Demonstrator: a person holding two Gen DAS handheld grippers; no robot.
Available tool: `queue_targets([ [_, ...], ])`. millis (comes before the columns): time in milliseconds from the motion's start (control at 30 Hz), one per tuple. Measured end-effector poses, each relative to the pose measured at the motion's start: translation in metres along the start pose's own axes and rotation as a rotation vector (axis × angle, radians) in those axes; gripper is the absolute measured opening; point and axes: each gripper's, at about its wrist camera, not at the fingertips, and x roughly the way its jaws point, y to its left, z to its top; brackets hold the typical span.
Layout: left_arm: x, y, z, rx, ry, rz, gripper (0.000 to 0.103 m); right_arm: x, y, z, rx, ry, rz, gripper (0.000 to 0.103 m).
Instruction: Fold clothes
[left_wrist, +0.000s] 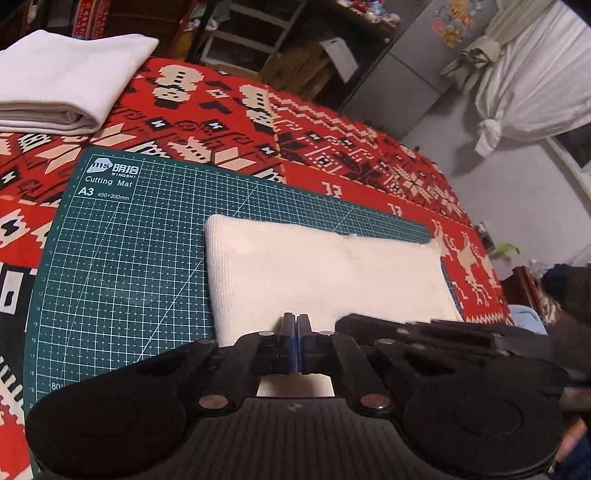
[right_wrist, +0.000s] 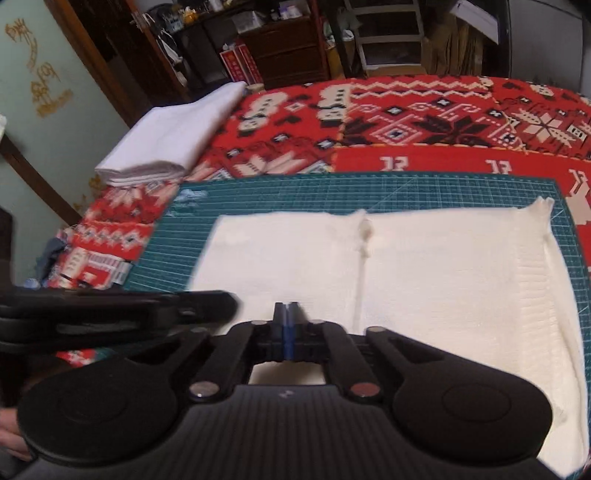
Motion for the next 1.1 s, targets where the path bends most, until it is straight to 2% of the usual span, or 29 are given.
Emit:
queue_targets([
  [67,-0.002,0.002,0.000,-0.002,0.006,-0.009,0.002,0.000,-0.008,-0.001,-0.006,0.008,-0.042,0.000],
  [100,-0.004,0.002,0.001,-0.002,0.006,-0.009,0.002,-0.003,-0.012,0.000,0.007,0.010,-0.034,0.000],
  [233,-0.005,0.004,0.011,-0.016,-0.020,-0.034,0.003,-0.015,-0.006,0.011,0.011,-0.032,0.031,0.001],
  [367,0.006,0.010,0.022,-0.051,-0.023,-0.059,0.003,0.002,0.017,0.025,-0.015,-0.016,0.096,0.002],
  [500,0.009,0.021,0.018,-0.069,-0.019,-0.073,0.003,0.017,0.011,0.021,-0.038,-0.015,0.093,0.000],
  [567,0.007,0.026,0.016,-0.076,-0.022,-0.092,0.003,0.017,0.001,0.021,-0.025,-0.031,0.039,0.000],
  [733,0.007,0.032,0.017,-0.100,-0.027,-0.112,0.003,0.014,-0.015,0.033,0.024,-0.036,0.009,0.001],
  [867,0.006,0.029,0.020,-0.100,-0.043,-0.111,0.003,0.007,-0.007,0.044,0.026,-0.067,0.103,0.003],
  [933,0.007,0.031,0.020,-0.114,-0.040,-0.116,0.003,0.020,0.005,0.049,0.009,-0.033,0.117,0.003],
  [1000,0.006,0.035,0.019,-0.131,-0.038,-0.128,0.003,0.034,0.012,0.049,-0.012,-0.011,0.092,0.002],
  [1100,0.003,0.040,0.016,-0.146,-0.036,-0.138,0.003,0.040,0.002,0.049,-0.019,-0.038,0.010,0.000],
])
